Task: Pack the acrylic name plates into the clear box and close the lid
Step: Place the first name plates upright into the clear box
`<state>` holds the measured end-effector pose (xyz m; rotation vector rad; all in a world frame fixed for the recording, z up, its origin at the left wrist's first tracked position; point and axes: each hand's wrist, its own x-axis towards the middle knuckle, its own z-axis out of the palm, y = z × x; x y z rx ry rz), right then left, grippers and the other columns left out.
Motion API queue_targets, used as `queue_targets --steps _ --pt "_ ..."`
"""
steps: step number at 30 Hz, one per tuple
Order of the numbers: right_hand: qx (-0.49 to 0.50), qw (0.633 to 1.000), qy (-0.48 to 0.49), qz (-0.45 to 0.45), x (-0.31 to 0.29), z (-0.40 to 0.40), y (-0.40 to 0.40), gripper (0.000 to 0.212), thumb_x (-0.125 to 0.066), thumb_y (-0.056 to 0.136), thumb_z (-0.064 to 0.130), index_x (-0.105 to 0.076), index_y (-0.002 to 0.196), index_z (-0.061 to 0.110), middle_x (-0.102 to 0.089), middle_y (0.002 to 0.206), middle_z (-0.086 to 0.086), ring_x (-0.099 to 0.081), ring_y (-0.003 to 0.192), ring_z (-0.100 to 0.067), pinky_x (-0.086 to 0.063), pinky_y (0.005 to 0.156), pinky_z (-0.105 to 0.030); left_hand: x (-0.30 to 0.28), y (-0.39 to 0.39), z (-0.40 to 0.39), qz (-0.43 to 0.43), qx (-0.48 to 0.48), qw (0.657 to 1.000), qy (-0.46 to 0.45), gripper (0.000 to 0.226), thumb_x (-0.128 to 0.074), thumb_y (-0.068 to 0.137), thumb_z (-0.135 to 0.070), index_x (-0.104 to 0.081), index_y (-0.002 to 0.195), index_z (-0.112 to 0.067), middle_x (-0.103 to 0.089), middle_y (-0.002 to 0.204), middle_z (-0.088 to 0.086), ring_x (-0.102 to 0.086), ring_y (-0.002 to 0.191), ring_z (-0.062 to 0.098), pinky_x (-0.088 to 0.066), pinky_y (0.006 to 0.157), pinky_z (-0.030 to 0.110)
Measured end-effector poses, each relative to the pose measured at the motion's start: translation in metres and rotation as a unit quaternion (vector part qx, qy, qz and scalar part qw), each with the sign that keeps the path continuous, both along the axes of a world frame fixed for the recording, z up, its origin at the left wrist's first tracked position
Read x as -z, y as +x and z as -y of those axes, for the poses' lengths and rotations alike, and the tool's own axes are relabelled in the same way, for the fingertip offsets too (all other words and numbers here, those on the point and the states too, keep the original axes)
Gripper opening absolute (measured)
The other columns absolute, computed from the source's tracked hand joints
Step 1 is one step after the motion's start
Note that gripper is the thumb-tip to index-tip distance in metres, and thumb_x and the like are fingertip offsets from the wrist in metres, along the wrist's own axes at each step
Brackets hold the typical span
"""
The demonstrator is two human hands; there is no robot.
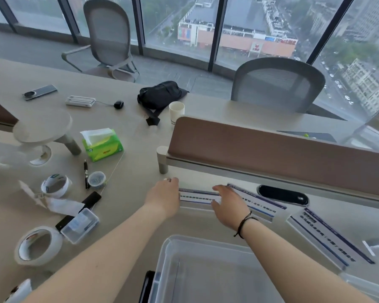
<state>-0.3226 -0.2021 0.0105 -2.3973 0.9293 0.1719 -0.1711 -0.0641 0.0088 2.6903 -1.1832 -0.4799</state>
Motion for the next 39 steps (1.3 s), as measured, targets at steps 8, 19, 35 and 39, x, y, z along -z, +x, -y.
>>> queue_targets --steps 8,19,35,39 --pt "-0.008 0.999 -0.017 -0.04 0.029 0.003 0.02 0.044 -0.045 0.095 0.02 -0.044 0.139 0.021 -0.049 0.142 -0.002 -0.045 0.129 -0.024 -0.045 0.101 -0.04 0.026 0.012 0.007 -0.001 0.03 0.999 0.03 0.026 -0.043 0.087 -0.006 -0.054 0.109 -0.013 -0.055 0.109 0.008 -0.052 0.105 0.03 -0.041 0.068 0.036" --pt "-0.005 0.991 -0.076 -0.106 0.049 0.001 0.018 0.028 -0.042 0.091 0.009 -0.061 0.112 0.013 -0.054 0.115 -0.006 -0.055 0.105 -0.029 -0.051 0.08 -0.04 0.038 0.001 0.012 -0.006 0.021 0.999 0.035 0.037 -0.04 0.081 0.008 -0.053 0.112 -0.009 -0.047 0.114 0.01 -0.047 0.106 0.029 -0.045 0.068 0.039" --pt "0.0 0.998 -0.062 -0.012 0.036 0.006 -0.014 0.027 -0.041 0.101 0.027 -0.063 0.115 0.021 -0.07 0.108 -0.003 -0.063 0.098 -0.027 -0.053 0.075 -0.036 0.032 -0.006 -0.007 0.032 0.019 0.996 -0.083 0.015 -0.047 0.092 -0.008 -0.061 0.096 -0.012 -0.061 0.091 0.007 -0.055 0.083 0.032 -0.047 0.062 0.036" --pt "0.016 0.997 -0.075 0.028 0.015 0.005 -0.026 0.027 -0.043 0.1 0.029 -0.063 0.118 0.024 -0.069 0.113 -0.001 -0.063 0.102 -0.027 -0.051 0.075 -0.036 0.003 -0.017 -0.007 0.055 0.01 0.99 -0.127 0.018 -0.047 0.095 -0.015 -0.064 0.1 -0.014 -0.063 0.094 0.006 -0.057 0.089 0.031 -0.045 0.065 0.034"
